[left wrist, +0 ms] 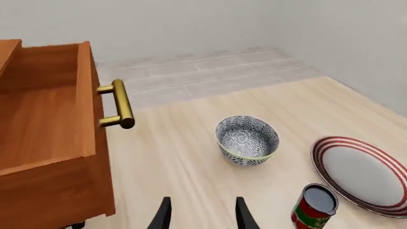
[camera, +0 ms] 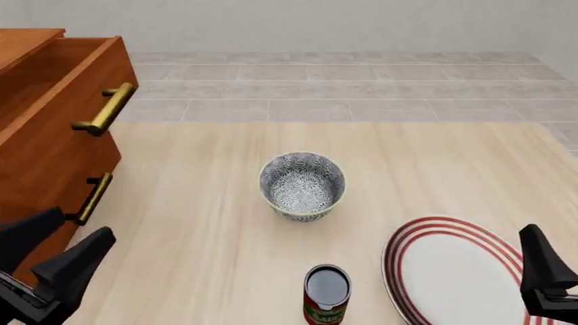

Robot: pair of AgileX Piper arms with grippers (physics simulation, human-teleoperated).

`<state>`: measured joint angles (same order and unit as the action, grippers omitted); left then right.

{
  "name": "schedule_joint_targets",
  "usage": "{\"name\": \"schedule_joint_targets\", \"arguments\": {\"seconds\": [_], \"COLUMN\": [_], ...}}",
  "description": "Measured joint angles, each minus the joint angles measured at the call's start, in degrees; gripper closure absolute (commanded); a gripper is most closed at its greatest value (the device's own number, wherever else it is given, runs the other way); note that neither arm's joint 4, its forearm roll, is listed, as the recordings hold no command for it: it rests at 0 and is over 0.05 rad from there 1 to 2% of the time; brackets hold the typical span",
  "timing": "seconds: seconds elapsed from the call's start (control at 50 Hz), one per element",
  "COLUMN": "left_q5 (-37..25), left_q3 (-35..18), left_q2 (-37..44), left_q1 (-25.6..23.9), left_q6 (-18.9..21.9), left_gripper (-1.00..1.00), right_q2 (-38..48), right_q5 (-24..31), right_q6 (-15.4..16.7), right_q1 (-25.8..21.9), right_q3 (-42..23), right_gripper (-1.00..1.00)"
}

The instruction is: Put the ketchup in the top drawer of the cabinet.

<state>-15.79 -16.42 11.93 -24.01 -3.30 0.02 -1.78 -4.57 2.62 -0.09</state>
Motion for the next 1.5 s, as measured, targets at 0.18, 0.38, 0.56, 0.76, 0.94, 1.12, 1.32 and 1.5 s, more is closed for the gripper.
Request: {"name": "schedule_joint_targets", "arguments": {"seconds": [0.18,0.38,0.56,0.76,0.94,1.12,1.32,1.5], "left_q5": [4.7,9.8,14.0,19.0,22.9,26.0,27.7,29.0], "left_q3": [-0.7,-1.8,-2.7,-3.0,-3.2,-3.6,-5.6,-7.6], "left_q2": [8.4,18.0,25.8,35.5,43.6,49.0,54.4,59.2], "left_q1": [-5.6,-14.5,-22.0,-28.1,-32.4,-34.4,-37.1,-39.2], "left_q6": [2.0,3.8,4.0,3.6,4.4,5.4,6.8,7.8], "left_gripper": [-1.0,-1.0,-1.0,-1.0,-1.0,-1.0,-1.0,-1.0], "right_q2": [0.0,0.0,0.0,0.0,0.0,0.0,0.0,0.0], "right_q5": [-0.1,0.0,0.1,-0.1,0.0,0.3,0.7,1.0], "right_q6": [-0.5,-0.9,-1.1,-2.1,-2.4,-2.5,-2.6,-2.7], "right_q1": [1.1,2.1,3.0,4.6,5.2,5.6,6.0,6.2], "right_q3": [0.1,0.1,0.1,0.1,0.1,0.1,0.1,0.1], "right_gripper": [-1.0,-1.0,-1.0,-1.0,-1.0,-1.0,-1.0,-1.0]}}
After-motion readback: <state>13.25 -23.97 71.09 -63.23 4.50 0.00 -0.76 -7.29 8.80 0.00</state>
